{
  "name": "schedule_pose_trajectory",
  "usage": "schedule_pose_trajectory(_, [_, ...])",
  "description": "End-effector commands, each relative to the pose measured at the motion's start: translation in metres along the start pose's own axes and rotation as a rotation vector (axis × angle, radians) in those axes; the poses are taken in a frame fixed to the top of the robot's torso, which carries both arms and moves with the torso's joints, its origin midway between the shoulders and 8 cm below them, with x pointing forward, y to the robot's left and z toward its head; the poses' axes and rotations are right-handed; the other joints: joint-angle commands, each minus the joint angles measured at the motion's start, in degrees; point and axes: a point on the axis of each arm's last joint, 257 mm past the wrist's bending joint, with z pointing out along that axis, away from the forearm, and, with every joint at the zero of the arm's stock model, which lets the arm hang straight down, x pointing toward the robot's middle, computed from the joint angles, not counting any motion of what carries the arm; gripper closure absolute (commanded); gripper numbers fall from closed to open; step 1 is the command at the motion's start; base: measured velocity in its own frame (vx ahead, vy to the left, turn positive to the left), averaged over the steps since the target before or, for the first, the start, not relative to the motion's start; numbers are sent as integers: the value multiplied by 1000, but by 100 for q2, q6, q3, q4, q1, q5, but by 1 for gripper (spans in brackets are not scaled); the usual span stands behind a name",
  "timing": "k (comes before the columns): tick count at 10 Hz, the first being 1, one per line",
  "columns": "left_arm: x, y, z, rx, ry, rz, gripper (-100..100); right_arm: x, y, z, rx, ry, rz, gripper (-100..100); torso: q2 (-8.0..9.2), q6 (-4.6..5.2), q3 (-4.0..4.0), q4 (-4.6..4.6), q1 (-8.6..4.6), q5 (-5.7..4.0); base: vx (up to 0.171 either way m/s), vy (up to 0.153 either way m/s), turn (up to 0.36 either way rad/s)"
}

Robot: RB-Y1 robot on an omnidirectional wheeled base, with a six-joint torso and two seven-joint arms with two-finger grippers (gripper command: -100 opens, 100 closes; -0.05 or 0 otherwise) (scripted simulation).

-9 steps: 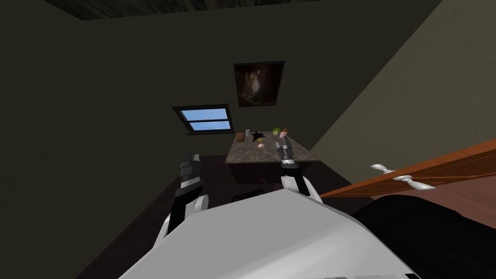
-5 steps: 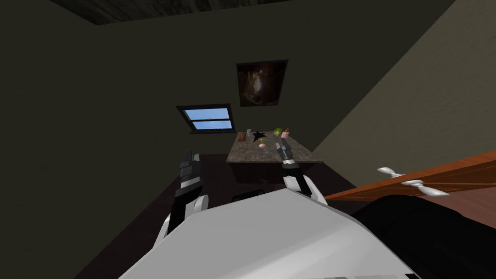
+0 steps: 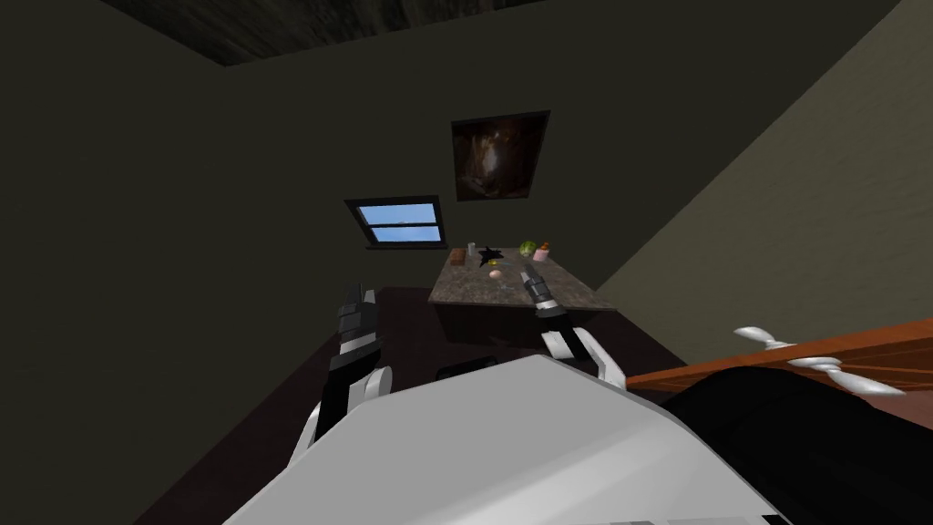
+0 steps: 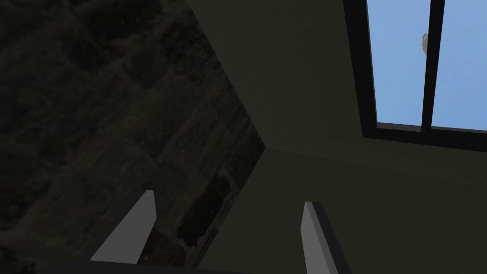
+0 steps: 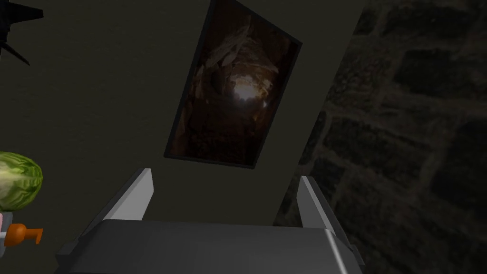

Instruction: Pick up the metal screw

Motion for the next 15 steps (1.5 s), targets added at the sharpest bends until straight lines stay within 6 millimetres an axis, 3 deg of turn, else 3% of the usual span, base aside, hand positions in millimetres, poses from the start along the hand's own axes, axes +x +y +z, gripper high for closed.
schedule_pose_trajectory(1, [0,0,0,0,0,0,0,-1,-16,-5,27,43,-80,-100,0,0,0,0,0,0,-12,-28,176])
schedule_pose_trajectory(7, [0,0,0,0,0,0,0,-12,-64,-17,99,188,-321,-100,-4,3,-2,-1,2,0,-10,-24,125])
schedule_pose_trajectory(14, [0,0,0,0,0,0,0,-26,-101,-30,142,342,-529,-100,-11,1,-6,-2,8,2,5,-9,108])
schedule_pose_trajectory(15, [0,0,0,0,0,0,0,-30,-114,-37,159,387,-586,-100,-11,2,-6,-2,9,1,9,-2,181])
